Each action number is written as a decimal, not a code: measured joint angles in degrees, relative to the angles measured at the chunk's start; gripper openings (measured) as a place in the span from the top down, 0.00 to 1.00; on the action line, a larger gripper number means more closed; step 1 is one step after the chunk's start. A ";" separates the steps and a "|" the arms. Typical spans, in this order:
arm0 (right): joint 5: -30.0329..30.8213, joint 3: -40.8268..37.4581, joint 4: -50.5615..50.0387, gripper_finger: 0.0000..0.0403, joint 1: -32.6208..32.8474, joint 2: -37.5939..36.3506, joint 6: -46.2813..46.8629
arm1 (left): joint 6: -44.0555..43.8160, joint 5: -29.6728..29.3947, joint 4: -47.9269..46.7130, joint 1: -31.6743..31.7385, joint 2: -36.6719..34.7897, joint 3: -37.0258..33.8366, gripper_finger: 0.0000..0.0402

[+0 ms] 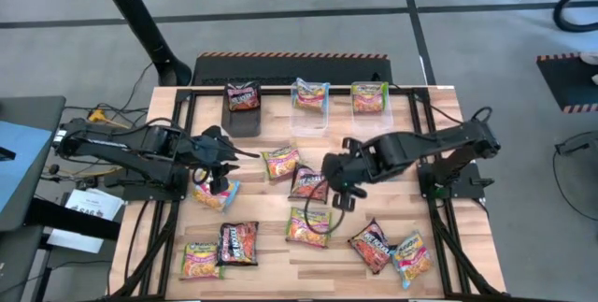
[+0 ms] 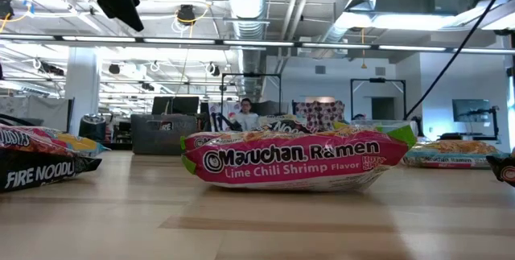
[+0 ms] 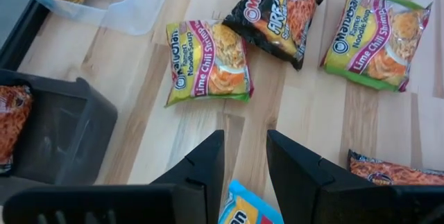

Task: Sort Maruchan noodles
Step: Put the bottom right green noodle pack into the right transparent bin

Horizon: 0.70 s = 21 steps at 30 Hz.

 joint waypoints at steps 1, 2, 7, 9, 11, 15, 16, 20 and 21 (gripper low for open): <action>-0.41 0.00 1.09 0.56 0.77 0.00 0.08 | 0.02 0.00 0.04 -0.02 0.00 0.00 0.76; -0.97 0.00 2.27 0.56 1.45 0.00 0.09 | 0.02 -0.02 0.09 -0.02 0.00 0.00 0.76; -4.14 0.00 7.53 0.57 3.28 0.02 -2.00 | -0.14 -0.04 0.30 0.00 0.00 0.00 0.76; -5.18 0.00 9.20 0.57 3.62 0.30 -4.18 | -0.49 -0.02 0.30 0.00 0.00 0.00 0.76; -6.83 0.12 11.61 0.57 3.60 1.95 -6.63 | -1.03 -0.03 0.34 -0.01 0.00 0.00 0.76; -9.64 -0.02 12.69 0.57 4.00 5.80 -12.16 | -3.13 -0.01 0.41 0.00 0.03 0.00 0.76; -9.72 0.00 12.41 0.57 4.08 6.75 -13.92 | -3.70 0.03 0.37 -0.02 0.04 0.00 0.76; -9.89 -0.04 12.71 0.57 4.37 11.05 -18.23 | -5.27 0.95 0.20 0.00 0.03 -0.01 0.76; -9.95 -0.06 12.84 0.57 4.37 11.98 -19.09 | -5.47 1.01 0.33 0.00 0.02 0.00 0.76</action>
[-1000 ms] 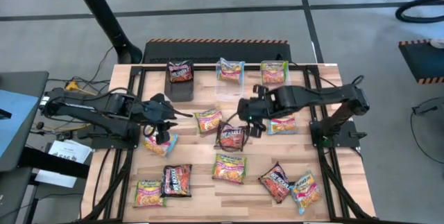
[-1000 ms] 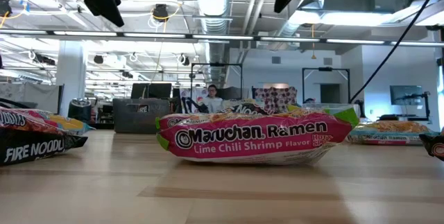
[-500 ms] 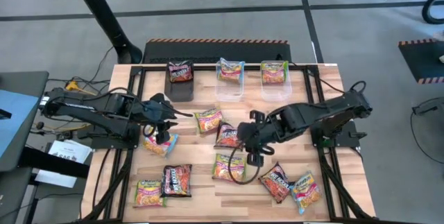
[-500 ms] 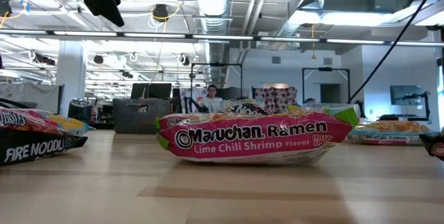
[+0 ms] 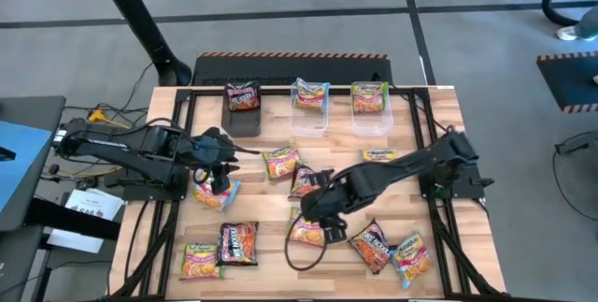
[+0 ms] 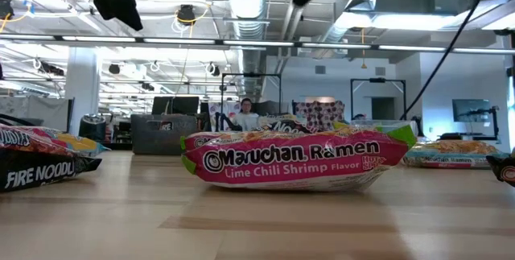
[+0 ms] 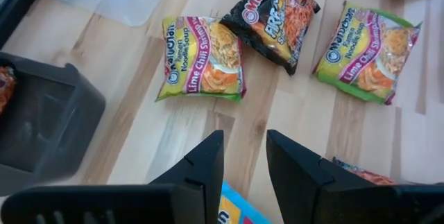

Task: Sort Maruchan noodles
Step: Put the bottom right green noodle pack into the right transparent bin

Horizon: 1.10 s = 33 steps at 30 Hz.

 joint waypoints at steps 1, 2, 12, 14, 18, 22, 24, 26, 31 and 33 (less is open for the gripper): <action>-0.02 -0.01 0.17 0.57 -0.02 0.81 -0.65 | -0.21 0.04 0.05 -0.01 0.01 0.00 0.76; -0.04 -0.01 0.58 0.57 -0.02 1.69 -1.32 | -0.53 0.06 -0.01 0.00 0.02 -0.01 0.76; -3.03 -0.03 3.32 0.57 -0.19 8.12 -3.44 | -1.13 0.06 0.00 -0.02 0.00 -0.02 0.76; -5.04 0.02 4.50 0.57 -0.26 8.89 -3.41 | -1.13 0.06 0.08 0.00 0.00 0.00 0.76; -7.78 0.16 5.75 0.57 -0.56 9.78 -3.39 | -1.13 0.06 0.04 0.00 0.02 0.00 0.76; -10.31 0.15 5.81 0.57 -0.76 10.79 -3.38 | -1.13 0.06 0.05 -0.02 0.02 -0.01 0.76; -10.80 0.05 6.33 0.56 -0.93 11.51 -3.33 | -1.13 0.06 0.08 0.00 0.01 0.00 0.76; -11.59 -0.04 5.90 0.56 -0.83 12.17 -3.35 | -1.13 0.06 0.04 -0.02 0.02 0.00 0.76; -12.08 0.00 7.55 0.52 -0.68 12.54 -3.37 | -1.13 0.06 0.06 -0.02 0.02 -0.02 0.76; -11.85 0.01 8.01 0.50 -0.66 12.57 -3.36 | -1.61 0.06 0.18 -0.02 0.00 -0.02 0.76</action>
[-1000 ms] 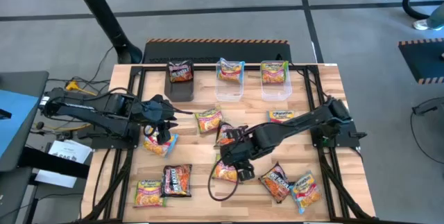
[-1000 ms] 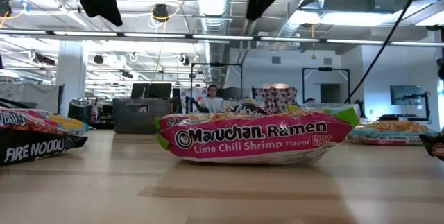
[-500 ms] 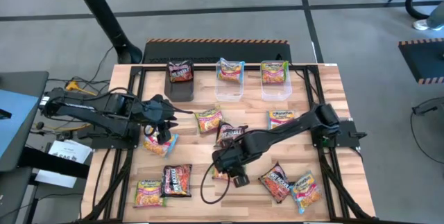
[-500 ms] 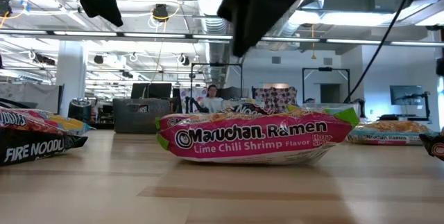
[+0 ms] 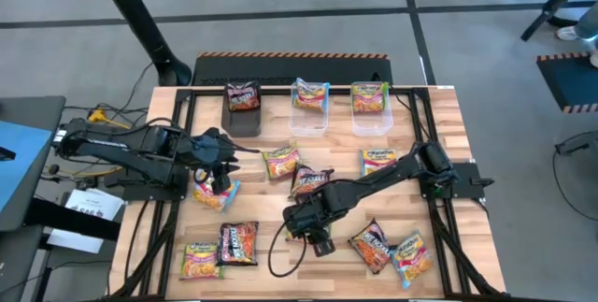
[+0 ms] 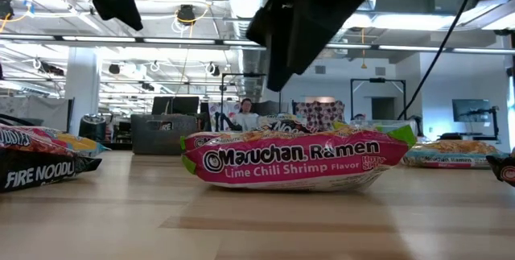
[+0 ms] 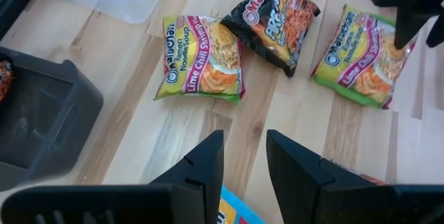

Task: Sort Maruchan noodles
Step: Put the bottom right green noodle pack into the right transparent bin

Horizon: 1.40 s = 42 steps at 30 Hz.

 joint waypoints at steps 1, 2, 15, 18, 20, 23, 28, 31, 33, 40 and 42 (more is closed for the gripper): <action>0.18 0.00 -0.20 0.50 0.00 0.00 0.01 | -0.39 0.00 0.08 0.00 0.00 0.02 0.76; 0.25 0.00 -0.24 0.49 -0.02 0.00 0.01 | -0.58 0.00 0.06 0.02 0.02 0.00 0.76; 3.20 0.04 0.06 0.48 -0.31 0.40 2.95 | -1.95 0.04 0.08 0.02 0.00 0.00 0.76; 3.29 -0.07 -0.04 0.48 -0.31 2.15 4.13 | -2.54 0.74 0.09 0.02 0.02 0.01 0.76; 3.36 -0.02 -0.76 0.48 -0.31 3.25 4.19 | -2.56 1.60 0.06 0.02 0.01 0.02 0.76; 3.94 0.02 -0.50 0.48 -0.31 4.91 4.46 | -3.21 2.13 0.06 0.01 0.00 0.00 0.76; 3.73 0.31 -0.51 0.48 -0.24 6.12 5.10 | -3.24 2.12 0.06 0.02 0.00 0.02 0.76; 3.86 0.36 -0.07 0.48 -0.22 7.07 5.82 | -3.24 2.12 -0.01 0.02 0.00 0.00 0.76; 3.93 0.31 -0.05 0.51 -0.22 7.13 6.87 | -3.21 2.12 -0.04 0.02 0.02 0.01 0.76; 2.97 0.37 0.37 0.84 -0.31 8.61 7.98 | -2.94 2.10 -0.09 0.02 0.02 0.02 0.76; 2.50 0.35 0.45 0.94 -0.31 8.61 7.92 | -2.95 2.10 -0.13 0.02 0.00 0.02 0.76</action>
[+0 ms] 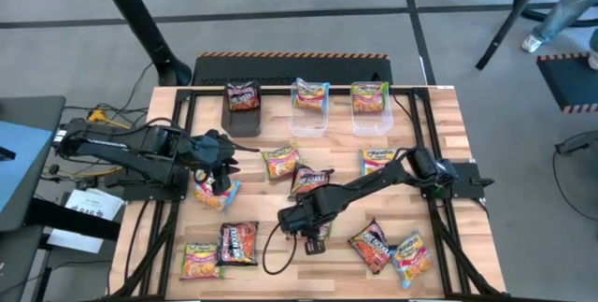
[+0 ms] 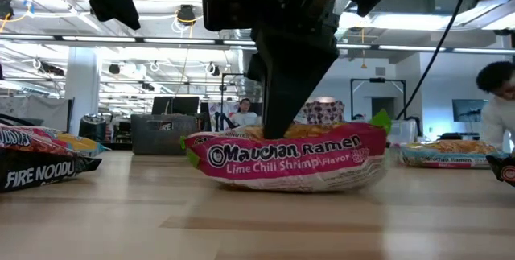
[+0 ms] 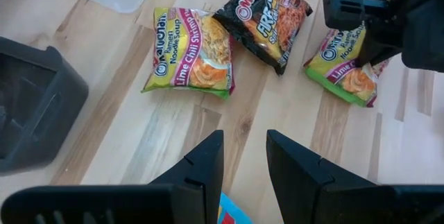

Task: Sort Maruchan noodles
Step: Put the bottom right green noodle pack into the right transparent bin

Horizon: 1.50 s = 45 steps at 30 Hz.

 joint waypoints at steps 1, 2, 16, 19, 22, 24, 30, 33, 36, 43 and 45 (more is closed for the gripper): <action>-0.14 0.00 0.06 0.96 0.00 0.00 -0.22 | 0.00 0.00 0.00 0.00 0.01 -0.01 0.76; -0.15 0.00 0.05 0.96 0.00 -0.13 -0.24 | 0.00 -0.01 -0.02 0.00 0.02 -0.02 0.76; -1.26 -0.50 -4.84 0.99 -0.47 -11.20 -0.73 | -0.37 -0.02 0.03 0.00 0.02 0.00 0.76; -1.16 -0.53 -5.51 1.00 -0.06 -13.29 -0.81 | -0.39 -0.02 0.03 -0.02 0.02 -0.02 0.76; 0.29 -0.53 -6.17 1.00 0.23 -16.30 -0.86 | -0.40 -0.02 0.02 -0.01 0.02 -0.02 0.76; 2.69 -0.46 -7.69 1.00 0.26 -18.14 -0.99 | -0.42 -0.02 0.13 -0.02 0.02 0.00 0.76; 11.86 -0.46 -12.85 1.00 -0.81 -22.70 -3.56 | -0.52 -0.01 0.24 0.00 0.02 -0.01 0.76; 15.44 -0.45 -15.02 1.00 -2.09 -24.48 -4.30 | -0.57 0.00 0.32 0.00 0.02 -0.02 0.76; 19.04 -0.44 -17.18 1.00 -3.67 -25.79 -6.09 | -0.63 0.00 0.36 0.00 0.00 0.00 0.76; 27.77 -0.37 -23.89 1.00 -8.85 -26.92 -12.49 | -0.66 0.00 0.36 0.00 0.02 -0.02 0.76; 30.72 -0.37 -26.03 1.00 -10.65 -26.84 -14.50 | -0.66 0.00 0.38 0.00 0.01 -0.01 0.76</action>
